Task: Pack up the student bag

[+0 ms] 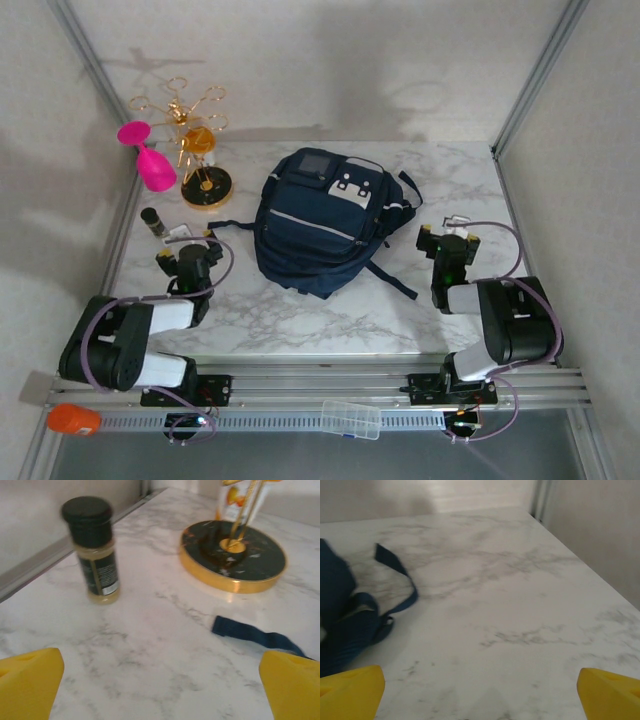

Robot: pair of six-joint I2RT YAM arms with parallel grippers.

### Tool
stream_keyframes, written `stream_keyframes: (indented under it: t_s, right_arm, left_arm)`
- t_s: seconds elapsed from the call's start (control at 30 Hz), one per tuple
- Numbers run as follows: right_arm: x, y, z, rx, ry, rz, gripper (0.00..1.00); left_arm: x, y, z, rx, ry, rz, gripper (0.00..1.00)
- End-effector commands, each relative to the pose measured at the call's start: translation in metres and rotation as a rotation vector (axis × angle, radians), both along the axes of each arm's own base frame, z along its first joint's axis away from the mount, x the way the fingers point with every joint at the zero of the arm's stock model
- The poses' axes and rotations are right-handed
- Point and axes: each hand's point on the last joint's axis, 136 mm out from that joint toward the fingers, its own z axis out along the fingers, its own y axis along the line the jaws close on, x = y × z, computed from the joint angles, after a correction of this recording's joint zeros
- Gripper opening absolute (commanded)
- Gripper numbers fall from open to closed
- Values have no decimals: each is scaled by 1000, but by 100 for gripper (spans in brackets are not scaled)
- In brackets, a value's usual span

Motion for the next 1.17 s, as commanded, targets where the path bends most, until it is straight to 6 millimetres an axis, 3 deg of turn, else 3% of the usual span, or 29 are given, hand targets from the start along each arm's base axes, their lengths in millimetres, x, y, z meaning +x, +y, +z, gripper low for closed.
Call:
stream_keyframes:
  t_s: [0.0,0.13,0.3,0.33,0.37,0.43,1.13]
  right_arm:
    - [0,13,41,-40,-190,108,99]
    - [-6,15,34,-33,-179,126,99]
    - [-23,18,39,5,-285,224,99]
    - [-15,15,25,26,-196,207,99]
    - [-3,11,24,49,-182,196,99]
    - [-7,2,24,62,-187,166,99]
    - [-6,5,24,51,-188,168,99]
  left_arm:
    - [14,-23,45,53,-219,-162,99]
    - [12,-30,33,61,-231,-216,99]
    - [20,-18,29,18,-205,-173,99]
    - [21,-17,28,13,-204,-173,99]
    - [21,-17,28,12,-201,-173,99]
    - [21,-17,28,12,-204,-174,99]
    - [21,-17,28,12,-202,-175,99]
